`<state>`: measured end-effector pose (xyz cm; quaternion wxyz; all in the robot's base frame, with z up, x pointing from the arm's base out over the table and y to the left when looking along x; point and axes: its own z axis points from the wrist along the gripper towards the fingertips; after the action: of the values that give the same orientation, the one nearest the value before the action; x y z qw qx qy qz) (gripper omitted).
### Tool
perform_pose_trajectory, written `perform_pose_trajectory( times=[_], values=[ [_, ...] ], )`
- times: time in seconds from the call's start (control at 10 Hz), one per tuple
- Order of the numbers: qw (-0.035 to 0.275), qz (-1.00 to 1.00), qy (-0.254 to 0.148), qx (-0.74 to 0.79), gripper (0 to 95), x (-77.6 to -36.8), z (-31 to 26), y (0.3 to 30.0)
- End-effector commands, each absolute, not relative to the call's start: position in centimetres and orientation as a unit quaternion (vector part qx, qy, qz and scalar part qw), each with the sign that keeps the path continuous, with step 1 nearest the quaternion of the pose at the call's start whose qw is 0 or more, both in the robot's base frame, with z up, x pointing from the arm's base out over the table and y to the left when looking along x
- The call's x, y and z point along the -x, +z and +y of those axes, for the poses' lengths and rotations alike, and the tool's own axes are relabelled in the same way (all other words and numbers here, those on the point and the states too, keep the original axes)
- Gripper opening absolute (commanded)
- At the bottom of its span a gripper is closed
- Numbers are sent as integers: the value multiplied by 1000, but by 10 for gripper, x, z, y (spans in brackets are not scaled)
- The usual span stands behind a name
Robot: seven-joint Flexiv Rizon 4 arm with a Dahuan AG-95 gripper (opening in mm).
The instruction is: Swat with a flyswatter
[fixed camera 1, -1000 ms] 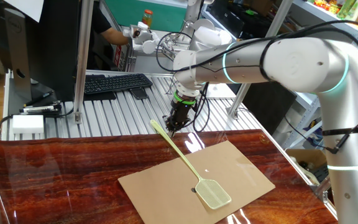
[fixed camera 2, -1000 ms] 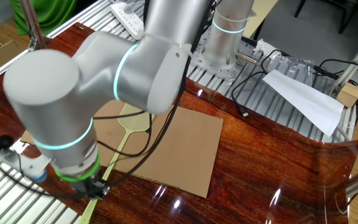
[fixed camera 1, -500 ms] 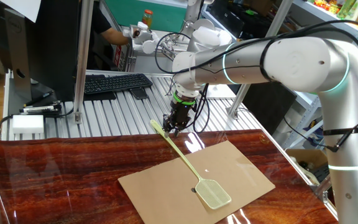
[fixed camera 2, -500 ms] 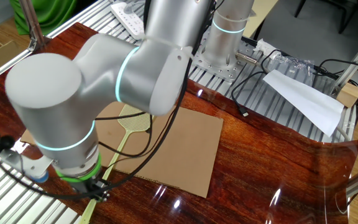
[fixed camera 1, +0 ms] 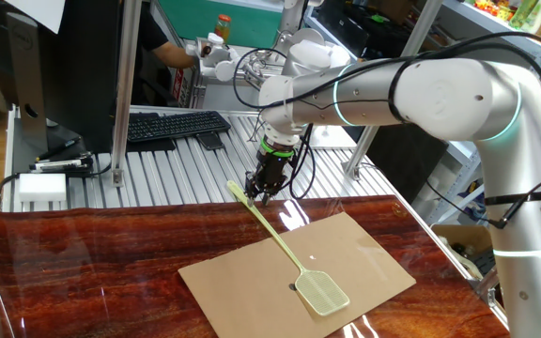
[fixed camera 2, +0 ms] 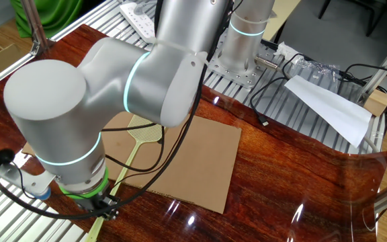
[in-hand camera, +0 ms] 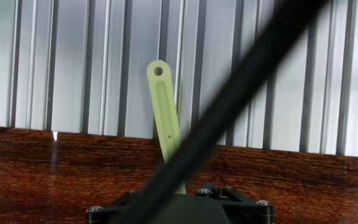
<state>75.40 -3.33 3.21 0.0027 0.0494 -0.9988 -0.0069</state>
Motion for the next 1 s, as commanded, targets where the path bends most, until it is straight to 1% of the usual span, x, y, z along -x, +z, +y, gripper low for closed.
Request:
perform_pose_trajectory(
  times=[0.1,0.2,0.3,0.4,0.6,1.0],
  values=[
    [1,-999,-7,-51,380,-753,-33,32],
    [-1,-999,-7,-52,380,-753,-33,32],
    [-15,-998,-6,-53,380,-753,-33,32],
    [-20,-998,-6,-52,380,-753,-33,32],
    [-22,-998,-5,-51,0,-753,-33,32],
    [-22,-998,7,-59,0,-753,-33,32]
  ],
)
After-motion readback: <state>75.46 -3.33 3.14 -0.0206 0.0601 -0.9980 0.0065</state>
